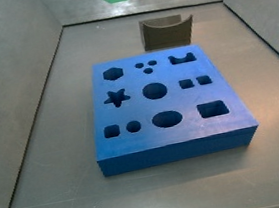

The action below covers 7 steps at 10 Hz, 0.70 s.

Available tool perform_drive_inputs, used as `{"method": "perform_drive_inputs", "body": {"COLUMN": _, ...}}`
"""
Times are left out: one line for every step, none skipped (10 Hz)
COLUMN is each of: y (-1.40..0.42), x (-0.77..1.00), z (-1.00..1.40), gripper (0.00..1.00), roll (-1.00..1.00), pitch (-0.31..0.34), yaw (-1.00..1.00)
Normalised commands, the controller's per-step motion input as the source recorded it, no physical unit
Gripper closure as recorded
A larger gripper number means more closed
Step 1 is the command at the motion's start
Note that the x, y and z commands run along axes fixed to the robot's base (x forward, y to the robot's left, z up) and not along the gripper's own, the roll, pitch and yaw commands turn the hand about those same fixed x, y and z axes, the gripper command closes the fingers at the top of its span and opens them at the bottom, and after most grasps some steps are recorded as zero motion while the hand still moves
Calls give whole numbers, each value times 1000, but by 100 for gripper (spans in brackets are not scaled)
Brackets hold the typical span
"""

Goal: Insert the hexagon object.

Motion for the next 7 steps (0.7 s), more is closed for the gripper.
{"method": "perform_drive_inputs", "body": {"y": 11, "x": -131, "z": -717, "gripper": 100, "roll": -176, "pitch": 6, "yaw": -817}}
{"method": "perform_drive_inputs", "body": {"y": 89, "x": -174, "z": -720, "gripper": 100, "roll": -179, "pitch": 11, "yaw": -743}}
{"method": "perform_drive_inputs", "body": {"y": 160, "x": -200, "z": -697, "gripper": 100, "roll": -201, "pitch": 10, "yaw": -663}}
{"method": "perform_drive_inputs", "body": {"y": 143, "x": -200, "z": -657, "gripper": 100, "roll": -221, "pitch": 6, "yaw": -654}}
{"method": "perform_drive_inputs", "body": {"y": 117, "x": -177, "z": -623, "gripper": 100, "roll": -236, "pitch": 0, "yaw": -660}}
{"method": "perform_drive_inputs", "body": {"y": 177, "x": -189, "z": -617, "gripper": 100, "roll": -247, "pitch": 0, "yaw": -603}}
{"method": "perform_drive_inputs", "body": {"y": 177, "x": -177, "z": -600, "gripper": 100, "roll": -257, "pitch": 0, "yaw": -589}}
